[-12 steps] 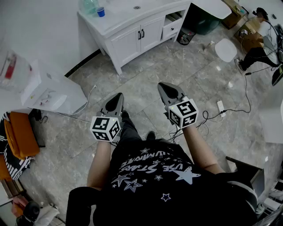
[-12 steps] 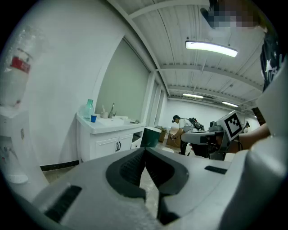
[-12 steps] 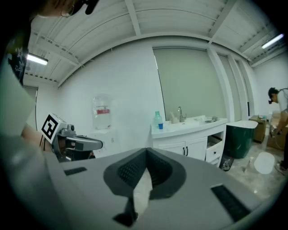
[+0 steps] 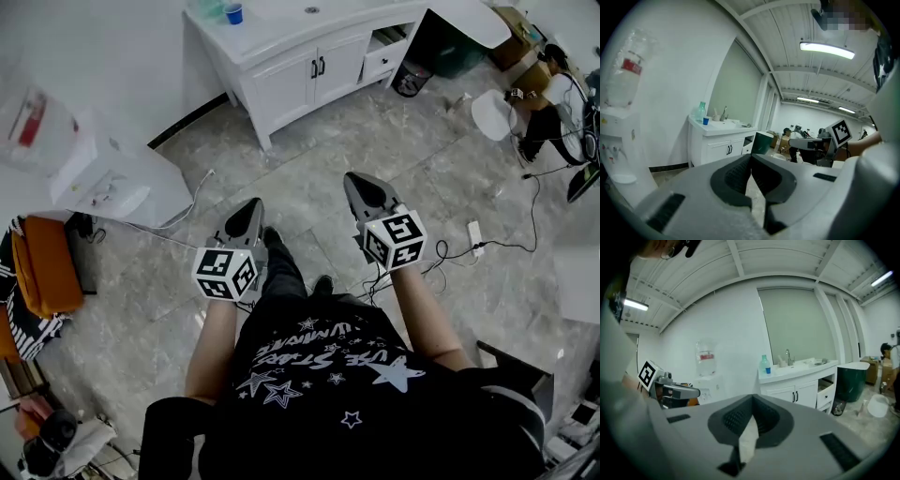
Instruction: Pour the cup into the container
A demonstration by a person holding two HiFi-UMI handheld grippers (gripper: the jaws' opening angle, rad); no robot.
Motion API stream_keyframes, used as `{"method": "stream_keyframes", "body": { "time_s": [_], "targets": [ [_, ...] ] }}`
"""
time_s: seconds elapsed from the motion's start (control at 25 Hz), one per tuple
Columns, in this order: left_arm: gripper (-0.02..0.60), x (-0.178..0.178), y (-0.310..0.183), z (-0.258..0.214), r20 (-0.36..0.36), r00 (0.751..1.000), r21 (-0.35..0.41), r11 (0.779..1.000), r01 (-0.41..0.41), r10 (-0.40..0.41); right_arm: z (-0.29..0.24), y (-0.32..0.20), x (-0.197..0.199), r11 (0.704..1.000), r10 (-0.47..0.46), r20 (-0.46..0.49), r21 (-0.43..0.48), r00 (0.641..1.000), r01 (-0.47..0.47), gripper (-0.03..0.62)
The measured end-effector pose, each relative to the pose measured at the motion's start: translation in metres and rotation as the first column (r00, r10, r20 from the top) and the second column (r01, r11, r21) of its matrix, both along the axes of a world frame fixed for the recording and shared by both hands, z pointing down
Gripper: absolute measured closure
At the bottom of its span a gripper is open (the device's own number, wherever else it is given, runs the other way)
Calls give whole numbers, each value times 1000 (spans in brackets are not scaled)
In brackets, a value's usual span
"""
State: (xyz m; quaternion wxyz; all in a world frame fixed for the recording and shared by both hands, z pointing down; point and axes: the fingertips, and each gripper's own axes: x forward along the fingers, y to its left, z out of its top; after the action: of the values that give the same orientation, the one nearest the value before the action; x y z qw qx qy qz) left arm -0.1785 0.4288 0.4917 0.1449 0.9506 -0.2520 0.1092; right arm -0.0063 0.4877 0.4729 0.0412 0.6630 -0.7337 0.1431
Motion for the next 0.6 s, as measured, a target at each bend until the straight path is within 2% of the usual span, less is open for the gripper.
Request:
{"method": "stream_keyframes", "body": {
  "time_s": [0.32,0.44,0.6],
  "targets": [
    [571,7,-48,6,-10,1000,-14,1000,-1,1,-3,-42,14,999,23,45,43,999,-25,586],
    [571,15,-80,6,-2,1000,-3,1000,-8,8,-3,-76,17,999,7,33,42,999,-8,468],
    [569,24,-131,1,-10,1000,-4,1000,-6,6,-7,-127,24,1000,5,18,29,1000,-5,370]
  ]
}}
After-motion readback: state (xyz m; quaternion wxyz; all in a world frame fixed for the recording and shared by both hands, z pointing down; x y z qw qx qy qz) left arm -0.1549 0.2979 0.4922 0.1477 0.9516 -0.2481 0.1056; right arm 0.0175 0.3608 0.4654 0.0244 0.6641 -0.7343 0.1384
